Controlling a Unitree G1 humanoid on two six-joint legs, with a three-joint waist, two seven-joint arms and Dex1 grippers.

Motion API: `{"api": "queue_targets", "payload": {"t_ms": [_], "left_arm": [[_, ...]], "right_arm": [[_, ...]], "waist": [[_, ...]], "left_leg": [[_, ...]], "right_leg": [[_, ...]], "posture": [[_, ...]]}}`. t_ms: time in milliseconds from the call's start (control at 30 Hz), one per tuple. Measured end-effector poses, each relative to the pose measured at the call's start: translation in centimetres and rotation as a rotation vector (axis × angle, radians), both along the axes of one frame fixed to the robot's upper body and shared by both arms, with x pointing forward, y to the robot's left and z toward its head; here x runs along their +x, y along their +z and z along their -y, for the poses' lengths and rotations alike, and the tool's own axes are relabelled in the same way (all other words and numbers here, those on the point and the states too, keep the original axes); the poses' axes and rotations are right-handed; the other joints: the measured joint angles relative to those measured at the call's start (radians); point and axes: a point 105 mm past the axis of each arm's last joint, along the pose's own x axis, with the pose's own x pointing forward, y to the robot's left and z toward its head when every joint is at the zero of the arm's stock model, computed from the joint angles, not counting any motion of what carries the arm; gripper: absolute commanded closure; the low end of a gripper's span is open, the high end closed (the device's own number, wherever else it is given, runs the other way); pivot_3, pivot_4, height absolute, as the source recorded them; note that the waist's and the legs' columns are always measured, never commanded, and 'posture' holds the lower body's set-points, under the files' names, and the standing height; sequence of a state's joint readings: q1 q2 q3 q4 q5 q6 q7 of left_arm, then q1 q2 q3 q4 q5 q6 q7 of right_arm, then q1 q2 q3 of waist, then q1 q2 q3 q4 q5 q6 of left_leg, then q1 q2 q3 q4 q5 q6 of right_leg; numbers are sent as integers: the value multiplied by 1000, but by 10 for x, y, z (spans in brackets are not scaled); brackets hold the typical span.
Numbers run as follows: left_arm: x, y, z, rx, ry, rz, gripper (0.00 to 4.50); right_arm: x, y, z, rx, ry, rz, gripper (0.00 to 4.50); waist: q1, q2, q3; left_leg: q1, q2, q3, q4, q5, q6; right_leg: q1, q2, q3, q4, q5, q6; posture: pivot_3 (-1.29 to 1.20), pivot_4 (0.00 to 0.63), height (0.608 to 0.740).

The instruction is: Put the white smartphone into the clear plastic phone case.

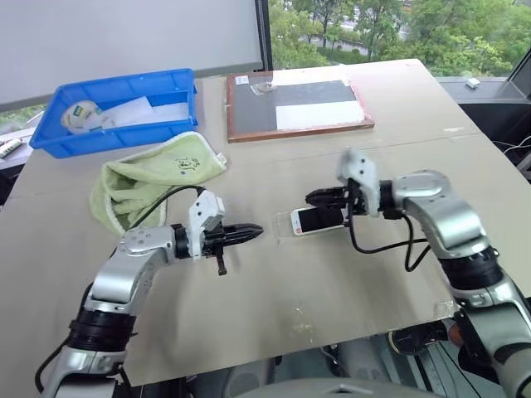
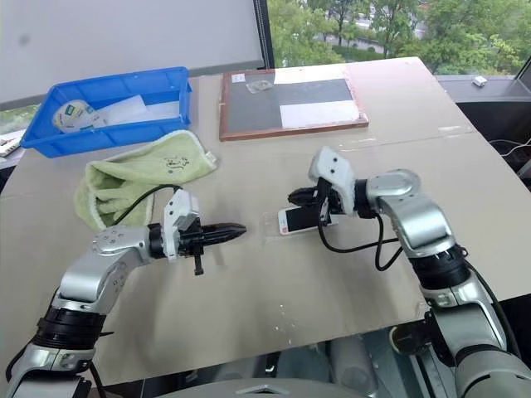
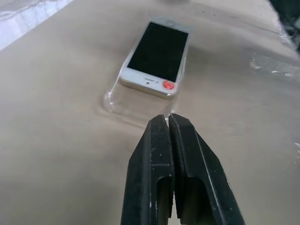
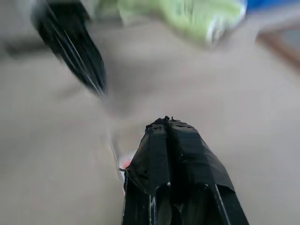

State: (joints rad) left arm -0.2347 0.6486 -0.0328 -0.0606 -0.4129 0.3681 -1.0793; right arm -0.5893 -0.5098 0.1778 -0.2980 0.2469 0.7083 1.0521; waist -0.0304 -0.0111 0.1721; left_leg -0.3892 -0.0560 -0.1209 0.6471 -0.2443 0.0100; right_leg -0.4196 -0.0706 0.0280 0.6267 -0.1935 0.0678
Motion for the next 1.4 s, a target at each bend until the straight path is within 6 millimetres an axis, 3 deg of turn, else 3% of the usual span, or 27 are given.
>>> {"api": "queue_targets", "payload": {"t_ms": [133, 333, 500, 767, 1133, 1267, 1400], "left_arm": [[5, -8, 5, 44, 9, 3, 4418], [15, -24, 12, 108, 27, -16, 4418], [21, -24, 18, 119, 15, -8, 4418], [27, -24, 34, 112, -11, 11, 4418], [26, -25, 39, 106, -16, 18, 4418], [27, -25, 39, 105, -9, 20, 4418], [26, -26, 39, 100, -8, 23, 4418]], "right_arm": [[-3, -25, 29, -87, -132, -35, 4500], [5, -25, 74, -164, -353, 32, 4500], [5, -35, 86, -206, -415, 36, 4500], [11, -55, 79, -305, -403, 54, 4500], [6, -62, 33, -258, -250, 43, 4500], [10, -54, 37, -241, -274, 51, 4500], [17, -39, 66, -273, -372, 86, 4500]], "waist": [[13, 0, 0], [17, 0, 0], [20, 0, 0], [27, 0, 0], [26, 0, 0], [27, 0, 0], [30, 0, 0]], "left_leg": [[-1, -1, 3, 1, 0, 0], [-1, 0, 5, 2, 0, 0], [-1, 0, 5, 4, 0, 0], [-1, -1, 4, 6, 0, 0], [-1, -2, 2, 6, 0, 0], [-1, -2, 2, 6, 0, 0], [-1, -2, 2, 5, 0, 0]], "right_leg": [[0, 0, 0, 0, 0, 0], [0, 0, -1, 0, 0, 1], [1, 0, -2, 0, 0, 1], [4, -1, -3, 0, 0, 1], [4, -1, -4, 0, 0, 1], [4, -1, -4, 0, 0, 1], [4, -1, -4, 0, 0, 1]], "posture": [[0, 150, 740], [0, 150, 740], [0, 150, 740], [0, 150, 740], [0, 150, 740], [0, 150, 740], [0, 150, 740]]}}
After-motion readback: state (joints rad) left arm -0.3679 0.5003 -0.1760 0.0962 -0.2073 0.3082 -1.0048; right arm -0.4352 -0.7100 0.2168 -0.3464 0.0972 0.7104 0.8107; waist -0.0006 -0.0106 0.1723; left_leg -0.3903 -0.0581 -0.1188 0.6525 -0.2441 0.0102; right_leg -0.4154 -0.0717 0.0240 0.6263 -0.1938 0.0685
